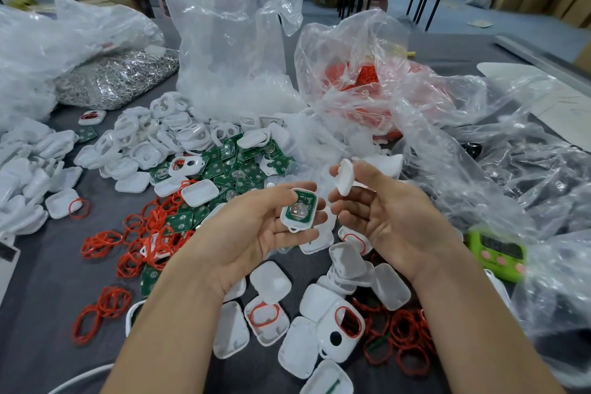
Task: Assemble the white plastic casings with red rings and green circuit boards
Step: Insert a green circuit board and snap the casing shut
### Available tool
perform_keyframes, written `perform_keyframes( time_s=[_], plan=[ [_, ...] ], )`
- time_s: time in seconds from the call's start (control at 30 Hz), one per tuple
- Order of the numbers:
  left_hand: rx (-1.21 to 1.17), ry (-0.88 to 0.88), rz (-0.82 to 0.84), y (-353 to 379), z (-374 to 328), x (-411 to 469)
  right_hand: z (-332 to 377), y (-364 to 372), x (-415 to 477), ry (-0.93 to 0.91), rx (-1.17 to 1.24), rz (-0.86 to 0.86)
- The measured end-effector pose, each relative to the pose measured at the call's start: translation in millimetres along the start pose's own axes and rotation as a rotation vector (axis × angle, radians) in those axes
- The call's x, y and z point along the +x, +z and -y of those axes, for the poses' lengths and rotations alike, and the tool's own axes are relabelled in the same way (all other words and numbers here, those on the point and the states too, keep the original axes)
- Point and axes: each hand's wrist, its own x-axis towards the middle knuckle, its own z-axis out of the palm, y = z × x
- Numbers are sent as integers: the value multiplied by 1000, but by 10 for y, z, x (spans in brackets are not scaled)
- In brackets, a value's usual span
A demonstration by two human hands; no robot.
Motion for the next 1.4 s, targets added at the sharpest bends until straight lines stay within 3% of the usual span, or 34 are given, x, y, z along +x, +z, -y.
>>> perform_keyframes(
  time_s=[0.17,0.3,0.6,0.9,1.03,1.23,1.4],
  plan=[
    [-3,2,3,1,2,5,0,-47,12,65,-19,2],
    [3,2,10,-2,5,4,-23,-69,33,20,-128,-4],
    [20,13,42,-16,4,5,-110,-41,99,-114,-450,-214],
    [25,18,47,-12,15,9,-150,-46,103,-152,-529,-249],
    [22,15,4,16,23,11,-143,-60,109,-275,-578,-318],
    [-56,47,-25,103,28,2,-162,100,-18,-441,-923,-308],
    [-127,74,-18,158,17,-22,-275,252,-79,-566,-1052,-303]
  ],
)
